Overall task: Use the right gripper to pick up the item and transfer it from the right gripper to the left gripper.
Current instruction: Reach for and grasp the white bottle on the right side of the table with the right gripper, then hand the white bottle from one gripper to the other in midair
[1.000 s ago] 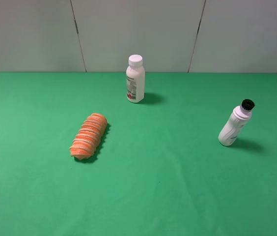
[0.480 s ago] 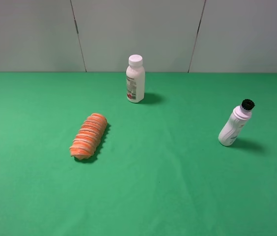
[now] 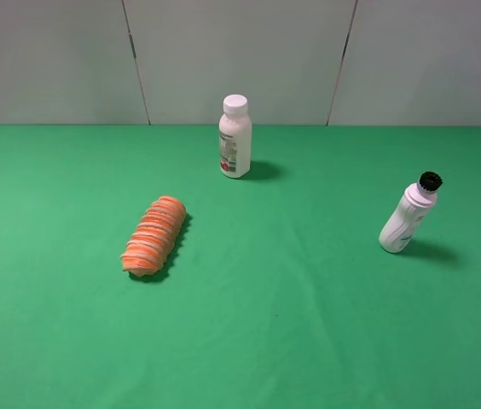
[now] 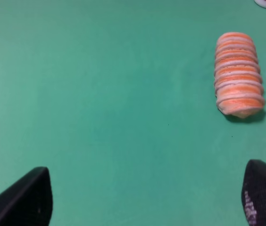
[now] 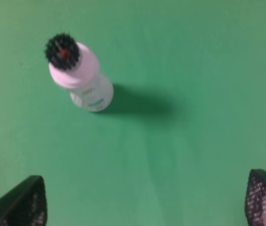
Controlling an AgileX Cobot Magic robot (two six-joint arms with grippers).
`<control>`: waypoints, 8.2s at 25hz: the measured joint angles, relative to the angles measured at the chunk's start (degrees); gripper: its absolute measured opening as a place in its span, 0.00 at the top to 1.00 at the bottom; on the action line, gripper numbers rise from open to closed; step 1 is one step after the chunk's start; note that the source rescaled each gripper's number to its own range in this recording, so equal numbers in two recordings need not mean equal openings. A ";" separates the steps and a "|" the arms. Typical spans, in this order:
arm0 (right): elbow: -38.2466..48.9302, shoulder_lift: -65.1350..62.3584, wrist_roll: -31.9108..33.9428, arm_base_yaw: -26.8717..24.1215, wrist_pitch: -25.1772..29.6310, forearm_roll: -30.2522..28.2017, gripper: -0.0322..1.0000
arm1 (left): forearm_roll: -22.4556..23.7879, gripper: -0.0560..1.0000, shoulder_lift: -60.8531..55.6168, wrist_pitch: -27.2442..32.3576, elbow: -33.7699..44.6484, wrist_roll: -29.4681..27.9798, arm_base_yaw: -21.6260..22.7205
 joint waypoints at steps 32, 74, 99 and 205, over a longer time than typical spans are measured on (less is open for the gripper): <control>-22.00 40.84 -0.62 4.31 2.62 0.90 0.00 | 0.00 0.27 0.00 0.00 0.00 0.00 0.00; -15.93 49.06 -0.19 4.31 -6.33 1.99 0.94 | 0.00 0.27 0.00 0.00 0.00 0.00 0.00; -13.84 39.00 -20.04 5.18 -9.79 32.23 0.94 | 0.00 0.27 0.00 0.00 0.00 0.00 0.00; 3.77 34.33 -61.60 6.96 -9.37 91.77 0.96 | -49.07 0.11 84.47 -36.88 -23.84 96.48 -28.94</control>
